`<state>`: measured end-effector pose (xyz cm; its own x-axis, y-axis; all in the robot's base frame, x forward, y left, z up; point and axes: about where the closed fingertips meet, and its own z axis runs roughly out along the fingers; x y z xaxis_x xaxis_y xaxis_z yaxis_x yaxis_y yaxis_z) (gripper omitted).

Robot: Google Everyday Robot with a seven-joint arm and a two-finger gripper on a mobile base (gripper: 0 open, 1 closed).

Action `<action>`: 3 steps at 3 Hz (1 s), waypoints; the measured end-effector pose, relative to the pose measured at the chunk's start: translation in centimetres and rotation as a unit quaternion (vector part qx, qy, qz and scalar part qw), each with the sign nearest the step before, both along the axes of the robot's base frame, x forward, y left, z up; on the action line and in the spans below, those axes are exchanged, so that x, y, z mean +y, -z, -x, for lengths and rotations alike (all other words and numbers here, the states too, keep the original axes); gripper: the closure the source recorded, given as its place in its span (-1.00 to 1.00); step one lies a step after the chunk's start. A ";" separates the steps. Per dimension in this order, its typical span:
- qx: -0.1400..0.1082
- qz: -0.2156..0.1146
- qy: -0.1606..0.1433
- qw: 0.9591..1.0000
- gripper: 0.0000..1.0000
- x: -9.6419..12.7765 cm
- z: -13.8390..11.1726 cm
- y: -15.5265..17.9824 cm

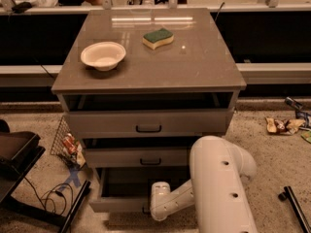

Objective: Open bottom drawer

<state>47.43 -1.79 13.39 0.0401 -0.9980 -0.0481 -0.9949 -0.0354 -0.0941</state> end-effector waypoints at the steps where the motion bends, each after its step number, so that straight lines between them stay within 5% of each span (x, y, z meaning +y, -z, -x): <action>1: 0.000 0.000 0.000 1.000 1.00 0.0 0.0 0.0; 3: -0.008 0.000 0.003 1.000 1.00 -0.5 0.1 -1.1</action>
Offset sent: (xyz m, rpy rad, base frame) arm -0.0355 -0.1877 0.3593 0.0228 -0.5642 -0.2061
